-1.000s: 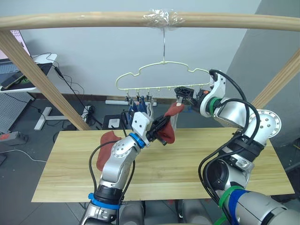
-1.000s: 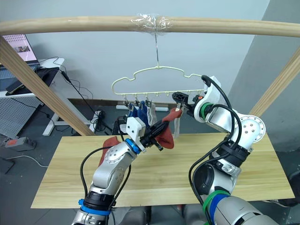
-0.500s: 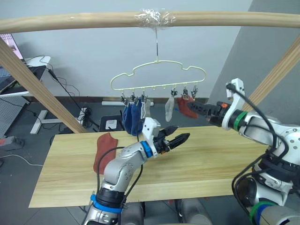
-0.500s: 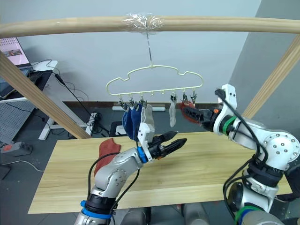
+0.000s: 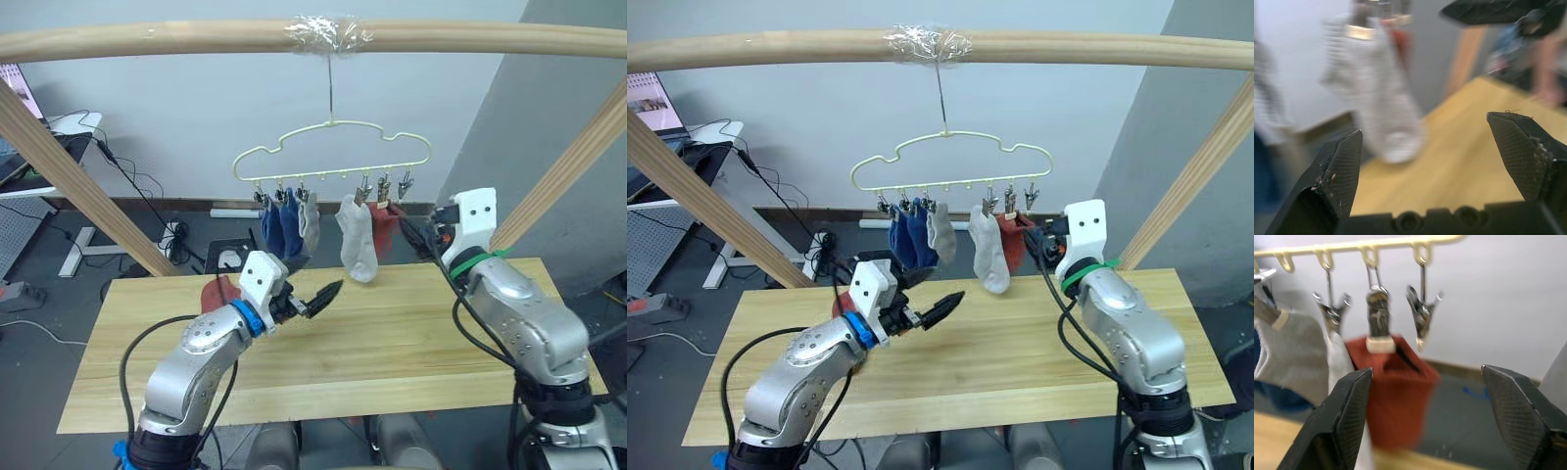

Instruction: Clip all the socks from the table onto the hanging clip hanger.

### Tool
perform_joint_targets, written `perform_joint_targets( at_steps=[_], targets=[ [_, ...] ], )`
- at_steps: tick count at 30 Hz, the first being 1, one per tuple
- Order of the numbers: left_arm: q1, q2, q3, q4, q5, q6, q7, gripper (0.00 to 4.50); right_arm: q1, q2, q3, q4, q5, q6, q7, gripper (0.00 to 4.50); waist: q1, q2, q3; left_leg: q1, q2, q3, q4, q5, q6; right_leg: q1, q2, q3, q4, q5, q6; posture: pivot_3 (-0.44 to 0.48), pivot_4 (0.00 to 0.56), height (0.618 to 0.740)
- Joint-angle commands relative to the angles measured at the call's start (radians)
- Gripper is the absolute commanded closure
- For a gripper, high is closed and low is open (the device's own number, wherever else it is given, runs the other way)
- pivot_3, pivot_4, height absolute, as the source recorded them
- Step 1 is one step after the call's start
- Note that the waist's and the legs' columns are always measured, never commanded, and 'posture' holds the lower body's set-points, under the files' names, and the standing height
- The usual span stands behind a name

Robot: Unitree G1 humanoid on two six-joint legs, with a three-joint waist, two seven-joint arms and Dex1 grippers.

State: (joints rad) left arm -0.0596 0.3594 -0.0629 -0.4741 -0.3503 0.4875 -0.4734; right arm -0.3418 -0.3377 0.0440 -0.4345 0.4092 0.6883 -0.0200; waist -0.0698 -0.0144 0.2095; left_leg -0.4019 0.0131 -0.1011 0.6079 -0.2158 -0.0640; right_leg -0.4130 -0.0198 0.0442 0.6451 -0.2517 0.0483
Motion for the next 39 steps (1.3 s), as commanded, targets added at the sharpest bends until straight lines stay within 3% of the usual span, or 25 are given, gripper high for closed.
perform_joint_targets(
  at_steps=[1,2,8,11,39],
  targets=[
    [0.028,0.016,0.04,-0.087,-0.062,-0.023,-0.042,0.0,-0.012,0.023,0.011,0.028,-0.096,-0.111,-0.005,1.67,0.012,-0.001,0.0,0.0,0.0,0.0,0.0,0.0,0.0,0.0,0.0,0.0,0.0,0.0,0.0,0.042,0.181,0.74],
    [0.032,0.018,0.052,-0.097,-0.09,-0.035,-0.068,0.0,-0.018,0.033,0.014,0.047,-0.114,-0.13,-0.004,2.01,0.015,-0.002,0.001,0.0,0.0,0.001,0.0,0.0,-0.001,0.0,0.0,0.0,0.0,0.0,0.0,0.042,0.181,0.74],
    [0.016,0.01,0.073,-0.131,-0.177,-0.058,-0.113,0.0,-0.065,0.095,0.004,0.152,-0.195,-0.24,0.006,2.01,0.038,-0.003,0.002,0.0,0.0,0.001,0.0,0.0,-0.001,-0.001,0.0,0.0,0.001,0.0,0.0,0.061,0.185,0.74],
    [0.008,0.011,0.065,-0.122,-0.167,-0.067,-0.111,0.0,-0.092,0.118,-0.001,0.198,-0.223,-0.266,0.008,2.92,0.039,-0.003,0.002,0.0,0.0,0.001,0.0,0.0,-0.001,0.0,0.0,0.0,0.001,0.0,0.0,0.065,0.185,0.74],
    [0.001,0.002,0.043,-0.139,-0.16,-0.079,-0.081,0.0,-0.197,0.194,-0.085,0.367,-0.303,-0.334,0.007,2.92,0.04,-0.002,0.002,0.001,0.0,0.0,0.001,0.0,-0.001,0.0,0.0,0.0,0.003,0.003,-0.004,0.065,0.19,0.74]
  ],
)
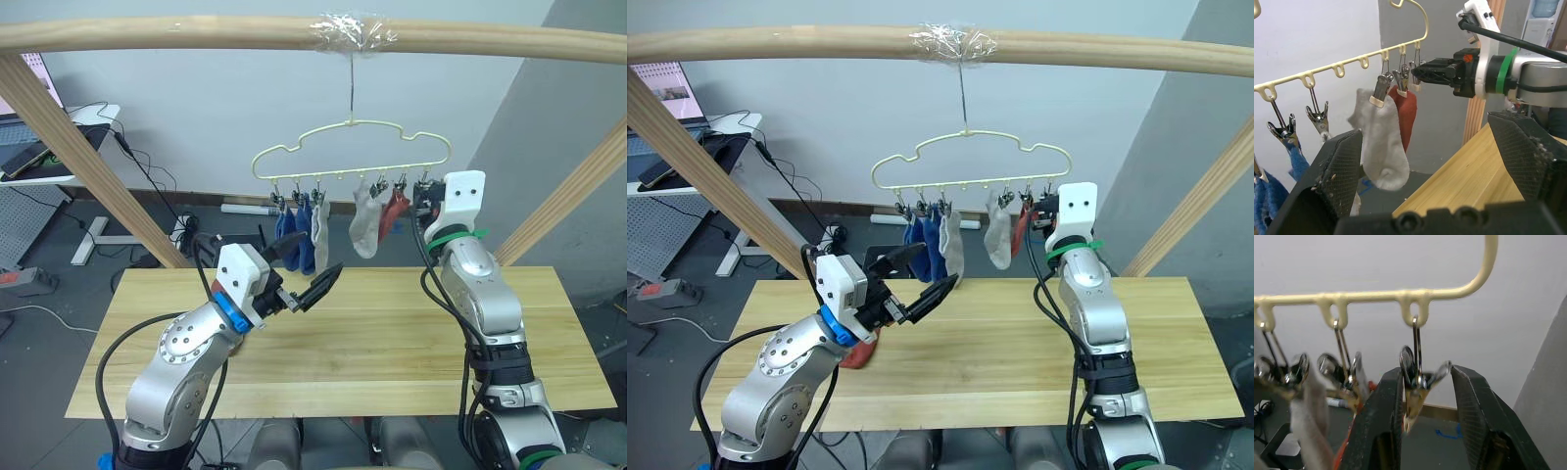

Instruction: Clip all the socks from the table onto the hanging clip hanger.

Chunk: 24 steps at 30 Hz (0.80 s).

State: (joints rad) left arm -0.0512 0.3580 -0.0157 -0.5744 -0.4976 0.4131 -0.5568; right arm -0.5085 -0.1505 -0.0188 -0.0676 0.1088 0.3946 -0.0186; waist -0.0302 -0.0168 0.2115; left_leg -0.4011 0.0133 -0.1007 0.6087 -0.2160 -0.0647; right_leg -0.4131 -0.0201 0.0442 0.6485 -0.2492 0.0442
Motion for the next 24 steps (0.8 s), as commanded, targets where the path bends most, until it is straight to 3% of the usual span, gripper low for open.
perform_joint_targets(
  at_steps=[1,24],
  targets=[
    [-0.009,0.004,-0.003,-0.039,-0.014,-0.004,0.003,0.0,-0.036,0.009,-0.025,0.008,-0.002,-0.046,0.005,2.92,0.0,0.0,0.0,0.0,0.0,0.0,0.0,0.0,0.0,0.0,0.0,0.0,0.0,0.0,0.0,0.065,0.19,0.74],
    [-0.012,0.007,-0.007,-0.034,-0.009,-0.013,0.0,0.0,-0.081,0.11,-0.118,0.021,0.027,0.021,-0.089,2.92,0.0,0.0,0.0,0.001,0.0,0.0,0.001,0.0,0.0,0.0,0.0,0.0,0.001,0.001,-0.001,0.074,0.184,0.74]
  ],
)
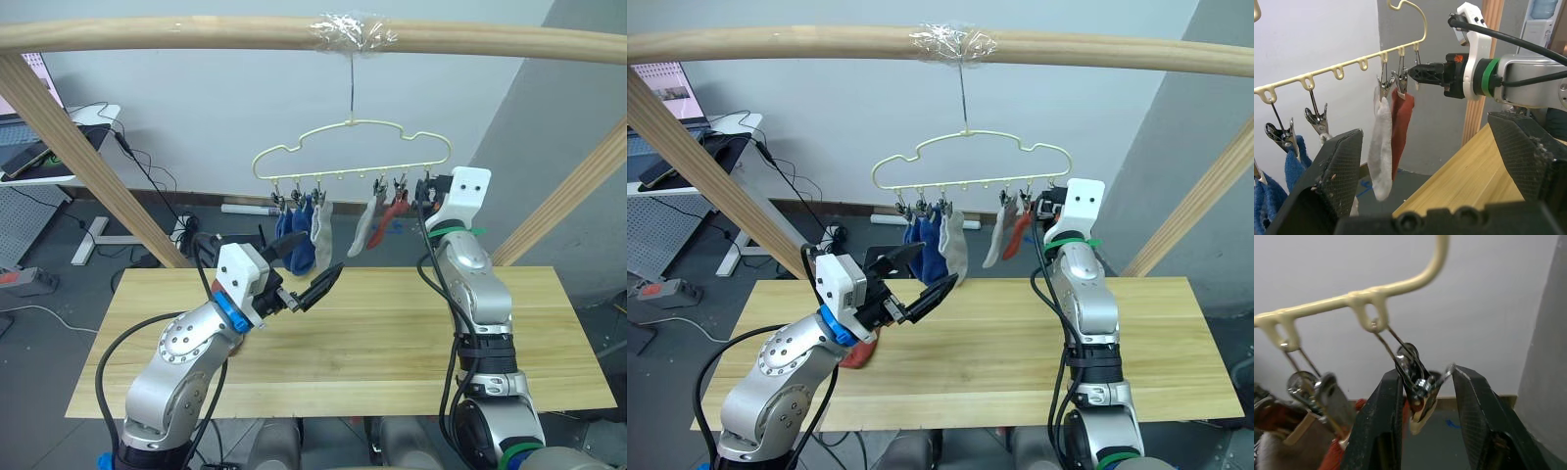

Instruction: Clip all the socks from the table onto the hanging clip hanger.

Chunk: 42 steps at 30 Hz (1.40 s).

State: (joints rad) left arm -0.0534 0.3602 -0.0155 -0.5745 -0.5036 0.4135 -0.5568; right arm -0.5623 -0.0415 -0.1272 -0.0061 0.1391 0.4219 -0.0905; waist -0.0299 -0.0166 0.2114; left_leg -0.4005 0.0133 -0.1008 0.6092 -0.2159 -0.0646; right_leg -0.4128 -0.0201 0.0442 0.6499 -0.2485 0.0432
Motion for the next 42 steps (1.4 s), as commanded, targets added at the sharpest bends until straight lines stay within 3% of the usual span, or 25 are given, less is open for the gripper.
perform_joint_targets(
  at_steps=[1,26,42],
  targets=[
    [-0.01,0.005,-0.007,-0.033,-0.002,-0.015,-0.002,0.0,-0.027,-0.001,-0.007,-0.041,-0.009,-0.005,-0.019,2.92,0.0,0.0,0.0,0.0,0.0,0.0,0.0,0.0,0.0,0.0,0.0,0.0,0.0,0.0,0.0,0.074,0.184,0.74],
    [-0.027,0.004,-0.015,-0.024,0.001,-0.023,-0.002,0.0,-0.054,0.002,0.02,-0.036,-0.024,-0.04,0.02,2.92,0.0,0.0,0.0,0.001,0.0,0.0,0.001,0.0,0.0,0.0,0.0,0.0,0.002,0.0,0.0,0.079,0.164,0.74],
    [-0.037,0.001,-0.017,-0.018,0.009,-0.021,0.005,0.0,-0.078,0.071,-0.045,-0.015,0.042,-0.006,-0.025,2.92,0.0,0.0,0.0,0.003,0.0,0.0,0.003,0.001,0.0,0.0,0.0,0.0,0.01,0.0,0.0,0.08,0.171,0.74]
  ],
)
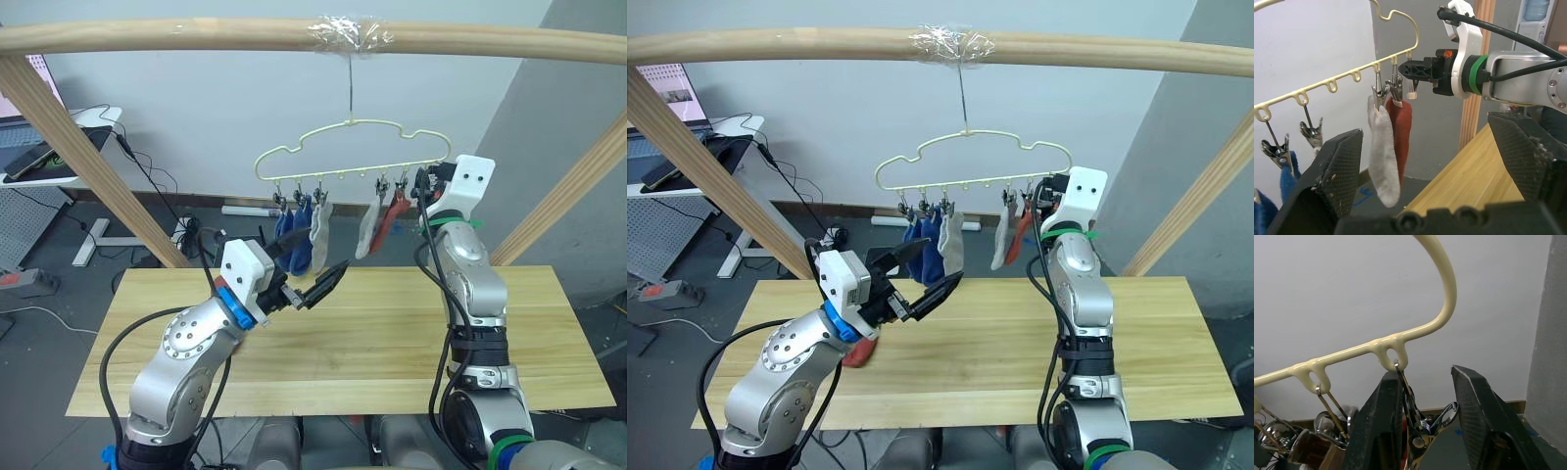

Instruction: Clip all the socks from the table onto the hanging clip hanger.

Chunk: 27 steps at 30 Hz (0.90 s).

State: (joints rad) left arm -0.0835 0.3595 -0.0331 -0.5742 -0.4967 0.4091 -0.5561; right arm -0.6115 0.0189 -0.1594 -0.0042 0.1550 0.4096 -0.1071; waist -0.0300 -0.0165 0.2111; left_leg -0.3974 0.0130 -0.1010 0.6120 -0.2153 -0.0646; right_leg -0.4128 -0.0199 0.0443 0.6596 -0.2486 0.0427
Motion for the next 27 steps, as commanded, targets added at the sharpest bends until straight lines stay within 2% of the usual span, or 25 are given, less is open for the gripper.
perform_joint_targets(
  at_steps=[1,21,27],
  targets=[
    [-0.007,0.002,0.001,-0.019,0.002,-0.016,0.004,0.0,-0.029,0.012,-0.014,-0.017,0.028,0.009,-0.011,2.92,0.0,0.0,0.0,0.0,0.0,0.0,0.0,0.0,0.0,0.0,0.0,0.0,0.0,0.0,0.0,0.08,0.171,0.74],
    [-0.007,-0.002,-0.002,-0.017,0.013,-0.02,0.006,0.0,-0.035,0.015,-0.022,-0.006,0.044,0.029,-0.028,2.92,0.0,0.0,0.0,0.0,0.0,0.0,0.0,0.0,0.0,0.0,0.0,0.0,0.0,0.0,0.0,0.081,0.177,0.74],
    [-0.006,-0.005,-0.007,-0.017,0.015,-0.021,0.007,0.0,-0.033,-0.009,0.004,-0.005,0.022,0.024,-0.01,4.22,0.0,0.0,0.0,0.0,0.0,0.0,0.0,0.0,0.0,0.0,0.0,0.0,0.0,0.0,0.0,0.081,0.177,0.74]
  ],
)
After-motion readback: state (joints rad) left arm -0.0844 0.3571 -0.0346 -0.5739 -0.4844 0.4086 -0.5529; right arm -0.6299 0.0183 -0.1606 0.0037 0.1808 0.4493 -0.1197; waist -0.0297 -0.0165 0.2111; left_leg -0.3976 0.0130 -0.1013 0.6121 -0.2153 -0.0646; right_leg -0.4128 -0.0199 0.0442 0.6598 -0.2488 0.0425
